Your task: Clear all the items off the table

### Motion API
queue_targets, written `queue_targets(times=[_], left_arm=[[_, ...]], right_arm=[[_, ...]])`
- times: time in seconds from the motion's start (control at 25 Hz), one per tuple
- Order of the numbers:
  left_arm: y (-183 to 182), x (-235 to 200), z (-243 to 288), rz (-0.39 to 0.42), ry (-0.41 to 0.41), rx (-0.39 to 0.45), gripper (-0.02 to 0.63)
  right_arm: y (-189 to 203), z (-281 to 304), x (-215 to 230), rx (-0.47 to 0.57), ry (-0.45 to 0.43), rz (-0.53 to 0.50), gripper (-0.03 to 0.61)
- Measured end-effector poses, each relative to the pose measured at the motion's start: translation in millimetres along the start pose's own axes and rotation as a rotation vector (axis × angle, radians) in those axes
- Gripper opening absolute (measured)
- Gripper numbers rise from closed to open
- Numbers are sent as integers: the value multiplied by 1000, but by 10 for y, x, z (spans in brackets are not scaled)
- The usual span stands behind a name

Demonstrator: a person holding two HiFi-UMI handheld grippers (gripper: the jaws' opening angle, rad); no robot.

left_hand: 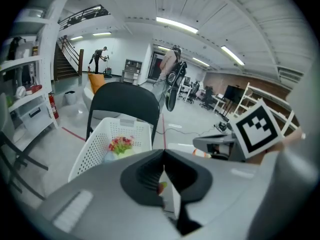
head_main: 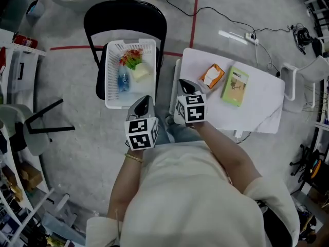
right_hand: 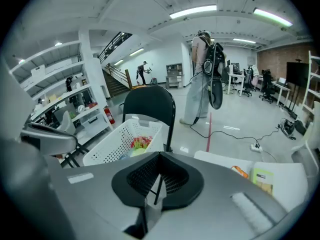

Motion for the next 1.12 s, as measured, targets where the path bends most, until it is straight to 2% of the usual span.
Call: queue_targets(times=[0.6,0.8,1.12], left_arm=[[19,623,627,114,188,-87,9],[109,757,789,126,219,-113,9],[249,891,1022,135,244,-144,9]], right_arm=[[340,-278,1042,-23,239,126,0],[476,-278,1297,-40,288,136,0],[837,-142,1682,-101,350,206,6]])
Point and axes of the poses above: the fingertips, and each gripper's own axes: z forward along the fingers, x to its right, y out of its underside, the point moved 9 cm from there along -z, backward along the fingers, and after that the axes turned 11 degrees about x, right-handed, at the moved point
